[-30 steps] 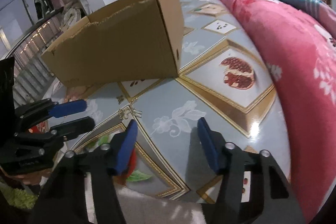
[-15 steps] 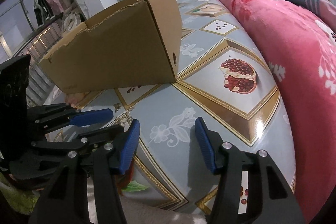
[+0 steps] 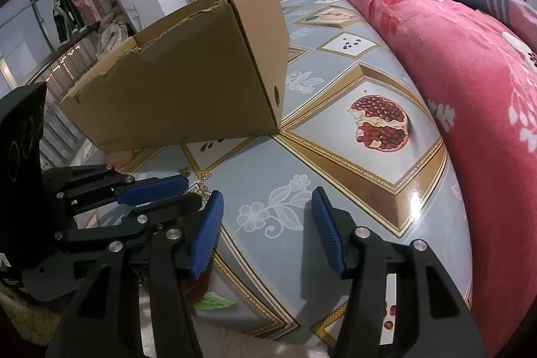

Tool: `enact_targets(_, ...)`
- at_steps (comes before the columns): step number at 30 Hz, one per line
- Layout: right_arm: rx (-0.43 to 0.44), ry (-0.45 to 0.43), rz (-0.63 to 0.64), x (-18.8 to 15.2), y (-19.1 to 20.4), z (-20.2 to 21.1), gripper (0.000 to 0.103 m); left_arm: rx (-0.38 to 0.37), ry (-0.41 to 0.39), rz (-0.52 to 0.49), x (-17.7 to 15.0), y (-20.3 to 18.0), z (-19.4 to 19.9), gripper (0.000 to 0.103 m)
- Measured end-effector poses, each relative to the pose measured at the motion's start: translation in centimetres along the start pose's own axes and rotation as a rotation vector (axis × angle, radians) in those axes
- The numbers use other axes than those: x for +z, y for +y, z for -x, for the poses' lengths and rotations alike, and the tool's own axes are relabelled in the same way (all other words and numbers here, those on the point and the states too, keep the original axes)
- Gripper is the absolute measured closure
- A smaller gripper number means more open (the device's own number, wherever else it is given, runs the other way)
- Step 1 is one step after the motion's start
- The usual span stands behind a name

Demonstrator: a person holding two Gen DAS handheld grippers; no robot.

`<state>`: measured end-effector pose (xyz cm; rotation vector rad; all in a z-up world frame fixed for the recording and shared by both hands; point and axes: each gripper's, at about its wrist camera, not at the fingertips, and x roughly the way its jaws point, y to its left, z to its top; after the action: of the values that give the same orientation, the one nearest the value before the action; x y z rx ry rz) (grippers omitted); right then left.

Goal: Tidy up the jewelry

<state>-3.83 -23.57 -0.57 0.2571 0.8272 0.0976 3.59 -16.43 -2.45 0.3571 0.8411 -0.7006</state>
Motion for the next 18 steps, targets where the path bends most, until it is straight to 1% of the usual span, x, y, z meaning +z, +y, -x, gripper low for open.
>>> enact_targets(3,-0.001,-0.001,-0.004,0.05,-0.04,0.01,0.049,0.006,-0.003,-0.008,0.04,-0.18,-0.08,0.086)
enact_targets(4,-0.001,-0.002,-0.006,0.06,-0.08,0.03,0.049,0.007,-0.005,-0.007,0.02,-0.15,-0.05,0.088)
enact_targets(9,-0.005,-0.004,-0.015,0.02,-0.2,0.15,0.049,-0.015,-0.007,0.011,-0.1,0.17,-0.01,0.088)
enact_targets(10,-0.005,-0.004,-0.015,-0.01,-0.19,0.17,0.049,-0.015,-0.007,0.011,-0.1,0.17,0.01,0.091)
enact_targets(11,-0.005,-0.004,-0.016,-0.05,-0.19,0.19,0.049,-0.017,-0.009,0.01,-0.13,0.17,0.07,0.103)
enact_targets(15,-0.005,-0.004,-0.016,-0.04,-0.2,0.18,0.049,-0.036,-0.003,0.025,-0.34,0.53,0.14,0.103)
enact_targets(18,-0.005,-0.003,-0.016,-0.04,-0.21,0.17,0.049,-0.031,0.001,0.027,-0.59,0.69,0.38,0.103)
